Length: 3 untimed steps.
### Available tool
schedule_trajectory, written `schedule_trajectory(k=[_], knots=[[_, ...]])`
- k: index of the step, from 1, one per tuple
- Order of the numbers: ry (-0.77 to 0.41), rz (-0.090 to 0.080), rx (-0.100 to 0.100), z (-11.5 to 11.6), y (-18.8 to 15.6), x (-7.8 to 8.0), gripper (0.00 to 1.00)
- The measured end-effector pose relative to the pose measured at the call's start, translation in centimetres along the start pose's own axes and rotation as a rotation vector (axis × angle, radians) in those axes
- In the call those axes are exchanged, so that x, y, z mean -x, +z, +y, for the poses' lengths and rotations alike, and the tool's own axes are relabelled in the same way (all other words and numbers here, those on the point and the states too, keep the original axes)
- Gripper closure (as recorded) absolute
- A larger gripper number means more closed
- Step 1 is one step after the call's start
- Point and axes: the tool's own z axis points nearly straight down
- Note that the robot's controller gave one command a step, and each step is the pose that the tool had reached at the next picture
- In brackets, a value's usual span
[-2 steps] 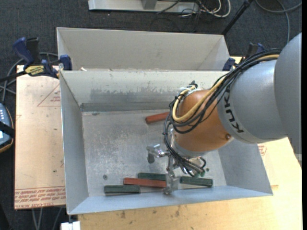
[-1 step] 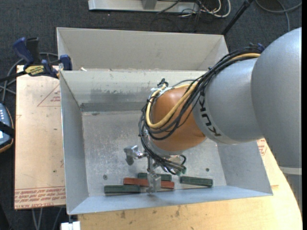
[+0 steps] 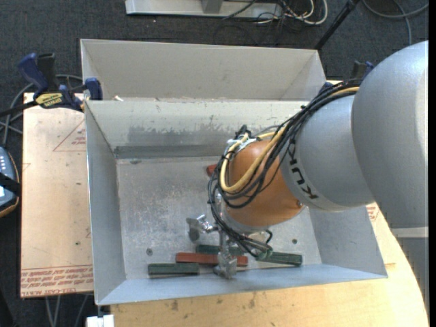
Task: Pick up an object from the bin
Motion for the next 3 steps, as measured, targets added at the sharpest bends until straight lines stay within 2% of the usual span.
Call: schedule_trajectory(k=[1, 2, 3], knots=[[0.001, 0.002, 0.001, -0.04, -0.20, 0.45, 0.00], [0.000, 0.015, 0.004, 0.05, -0.01, 0.11, 1.00], [0.000, 0.016, 0.004, 0.09, -0.85, 0.19, 1.00]])
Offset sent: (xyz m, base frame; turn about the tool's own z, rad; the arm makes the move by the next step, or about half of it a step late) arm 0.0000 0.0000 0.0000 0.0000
